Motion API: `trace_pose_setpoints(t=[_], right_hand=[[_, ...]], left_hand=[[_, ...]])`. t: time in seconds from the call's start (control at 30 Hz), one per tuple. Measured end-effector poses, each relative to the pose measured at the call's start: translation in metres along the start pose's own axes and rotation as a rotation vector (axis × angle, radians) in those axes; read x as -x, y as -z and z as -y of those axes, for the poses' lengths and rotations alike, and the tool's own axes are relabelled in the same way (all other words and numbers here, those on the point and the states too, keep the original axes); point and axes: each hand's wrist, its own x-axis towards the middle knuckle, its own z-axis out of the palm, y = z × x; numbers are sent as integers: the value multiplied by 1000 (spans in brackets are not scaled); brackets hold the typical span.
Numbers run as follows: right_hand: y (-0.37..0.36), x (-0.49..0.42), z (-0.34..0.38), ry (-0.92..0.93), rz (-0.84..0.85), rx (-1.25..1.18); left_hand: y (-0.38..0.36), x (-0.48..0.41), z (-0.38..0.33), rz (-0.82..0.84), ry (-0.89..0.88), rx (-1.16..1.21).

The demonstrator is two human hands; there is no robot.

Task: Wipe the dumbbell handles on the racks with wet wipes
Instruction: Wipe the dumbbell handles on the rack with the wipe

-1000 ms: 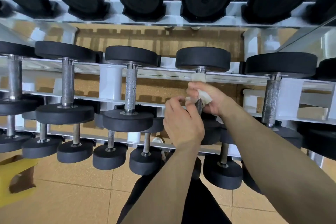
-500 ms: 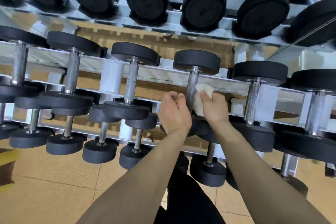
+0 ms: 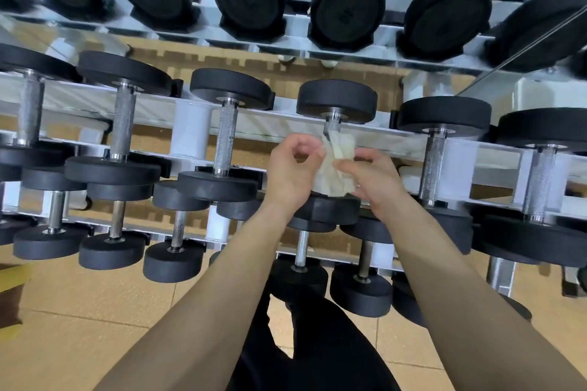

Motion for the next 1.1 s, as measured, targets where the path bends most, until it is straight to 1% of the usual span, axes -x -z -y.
trace_pose_setpoints(t=[0.07, 0.17, 0.23, 0.3, 0.37, 0.4, 0.43, 0.47, 0.5, 0.53, 0.57, 0.6, 0.63, 0.67, 0.7, 0.77, 0.8, 0.83, 0.9, 1.0, 1.1], right_hand=[[6, -12, -6, -3, -67, 83], [15, -26, -16, -23, -122, 112], [16, -33, -22, -44, -174, 111], [15, -38, -28, -68, -189, 106], [11, -39, -31, -110, -188, 119], [9, -36, -31, -113, -208, 156], [7, -32, -31, -82, -261, 223], [5, -26, -30, 15, -346, 300], [3, -17, -28, 181, -443, 369], [-1, -7, -26, 377, -517, 411], [-7, 3, -20, 543, -531, 433], [-14, 7, -18, 644, -486, 485], [-23, 9, -16, 657, -407, 562], [-32, 6, -16, 571, -308, 638], [-39, -2, -16, 416, -199, 680], [-46, -21, -12, 102, -21, 631], [-47, -30, -11, 19, 49, 580], [-47, -39, -12, -19, 88, 529], [-45, -54, -13, -65, 89, 406], [-45, -64, -18, -187, 112, 157], [-45, -72, -16, -304, 233, -59]], left_hand=[[-1, -6, -2, 10, -18, -28], [2, -19, 9, -22, 8, -42], [3, -25, 20, -50, 5, -110], [4, -30, 34, -97, 11, -200], [5, -36, 43, -111, 62, -283], [5, -38, 46, -103, 109, -313], [5, -39, 48, -90, 162, -334], [4, -39, 48, -86, 202, -348], [2, -36, 49, -105, 214, -352], [-1, -33, 48, -149, 190, -341], [-4, -28, 47, -208, 149, -308], [-9, -22, 46, -270, 123, -261], [-14, -16, 45, -323, 124, -210], [-19, -10, 45, -367, 145, -157], [-24, -7, 46, -407, 171, -108], [-33, -4, 50, -459, 213, -58], [-35, -4, 52, -468, 219, -53], [-36, -4, 54, -468, 212, -54], [-37, -6, 57, -444, 184, -64], [-37, -6, 60, -400, 156, -94], [-37, -6, 59, -400, 134, -92]])
